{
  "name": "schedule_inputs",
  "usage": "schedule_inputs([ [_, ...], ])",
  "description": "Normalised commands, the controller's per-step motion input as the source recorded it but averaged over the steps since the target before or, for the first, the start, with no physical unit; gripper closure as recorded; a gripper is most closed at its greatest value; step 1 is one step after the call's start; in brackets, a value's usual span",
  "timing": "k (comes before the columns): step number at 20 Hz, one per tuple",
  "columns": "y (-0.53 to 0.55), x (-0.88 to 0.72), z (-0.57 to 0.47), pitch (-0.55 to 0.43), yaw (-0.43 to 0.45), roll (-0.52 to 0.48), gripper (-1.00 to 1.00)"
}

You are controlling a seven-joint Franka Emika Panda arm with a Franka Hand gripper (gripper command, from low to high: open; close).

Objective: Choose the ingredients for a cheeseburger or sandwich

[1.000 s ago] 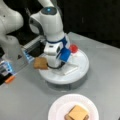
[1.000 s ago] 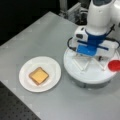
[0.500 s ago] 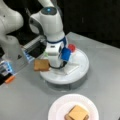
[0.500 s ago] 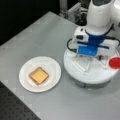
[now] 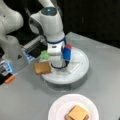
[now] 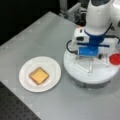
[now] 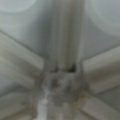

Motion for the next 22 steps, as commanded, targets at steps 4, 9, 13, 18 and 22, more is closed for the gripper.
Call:
schedule_inputs([
  [4,0.02,0.05,0.08,0.121,0.229,0.077,-1.00],
  [9,0.11,0.05,0.12,0.119,0.229,0.062,-1.00],
  [13,0.11,0.03,0.14,0.081,0.247,0.009,-1.00],
  [18,0.03,0.02,0.12,0.077,0.301,0.006,-1.00],
  [22,0.01,0.03,0.10,0.061,0.256,-0.002,-1.00],
])
